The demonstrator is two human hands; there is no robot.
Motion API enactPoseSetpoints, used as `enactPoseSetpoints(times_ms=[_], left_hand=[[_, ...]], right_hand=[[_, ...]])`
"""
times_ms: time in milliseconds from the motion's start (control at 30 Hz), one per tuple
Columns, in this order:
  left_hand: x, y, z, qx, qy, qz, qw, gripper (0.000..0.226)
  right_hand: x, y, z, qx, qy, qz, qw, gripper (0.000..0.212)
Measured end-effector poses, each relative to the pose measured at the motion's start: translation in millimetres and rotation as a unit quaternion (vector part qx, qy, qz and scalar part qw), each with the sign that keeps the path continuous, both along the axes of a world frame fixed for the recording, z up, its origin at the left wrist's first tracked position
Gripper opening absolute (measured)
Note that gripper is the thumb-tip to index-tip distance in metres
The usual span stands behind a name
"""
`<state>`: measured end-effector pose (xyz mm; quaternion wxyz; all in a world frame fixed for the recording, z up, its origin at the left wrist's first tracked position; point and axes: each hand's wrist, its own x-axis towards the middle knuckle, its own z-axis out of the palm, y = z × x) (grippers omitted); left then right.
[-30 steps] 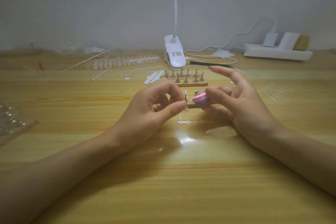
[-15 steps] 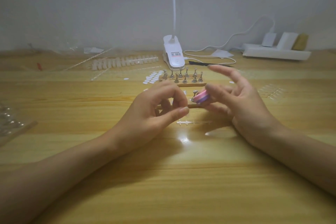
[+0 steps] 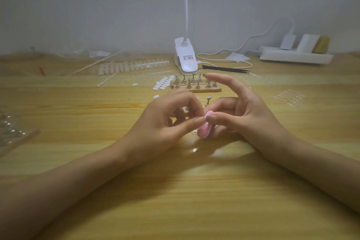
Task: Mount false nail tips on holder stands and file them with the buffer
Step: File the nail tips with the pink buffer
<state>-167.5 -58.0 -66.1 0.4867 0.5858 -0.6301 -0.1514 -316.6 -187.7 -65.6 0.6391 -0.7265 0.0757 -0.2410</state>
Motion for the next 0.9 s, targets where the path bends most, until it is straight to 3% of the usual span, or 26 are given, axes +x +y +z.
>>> enactPoseSetpoints(times_ms=[133, 267, 400, 533, 700, 833, 900], left_hand=[[0.5, 1.6, -0.2, -0.003, 0.012, 0.007, 1.000, 0.013], [0.3, 2.5, 0.0, -0.010, 0.026, 0.033, 0.999, 0.019], [1.1, 2.7, -0.5, 0.001, 0.044, 0.037, 0.998, 0.017], [1.1, 2.4, -0.5, 0.004, 0.055, 0.046, 0.997, 0.015], [2.6, 3.2, -1.4, 0.007, 0.054, 0.055, 0.997, 0.015], [1.4, 2.7, -0.8, 0.003, 0.025, 0.052, 0.998, 0.017], [1.1, 2.7, 0.2, -0.002, 0.010, 0.049, 0.999, 0.019]], right_hand=[[-0.7, -7.8, 3.7, 0.032, -0.021, -0.072, 0.997, 0.068], [-0.7, 1.6, 1.2, 0.001, -0.002, 0.003, 1.000, 0.070], [-0.6, -7.2, 3.4, 0.042, -0.029, -0.083, 0.995, 0.067], [-1.1, 2.6, 2.3, 0.001, 0.001, 0.003, 1.000, 0.068], [-0.7, -5.2, 3.3, 0.041, -0.027, -0.078, 0.996, 0.066], [-0.4, 0.9, 2.5, -0.002, 0.005, -0.015, 1.000, 0.069], [0.0, -0.1, 3.6, 0.005, -0.012, -0.044, 0.999, 0.068]])
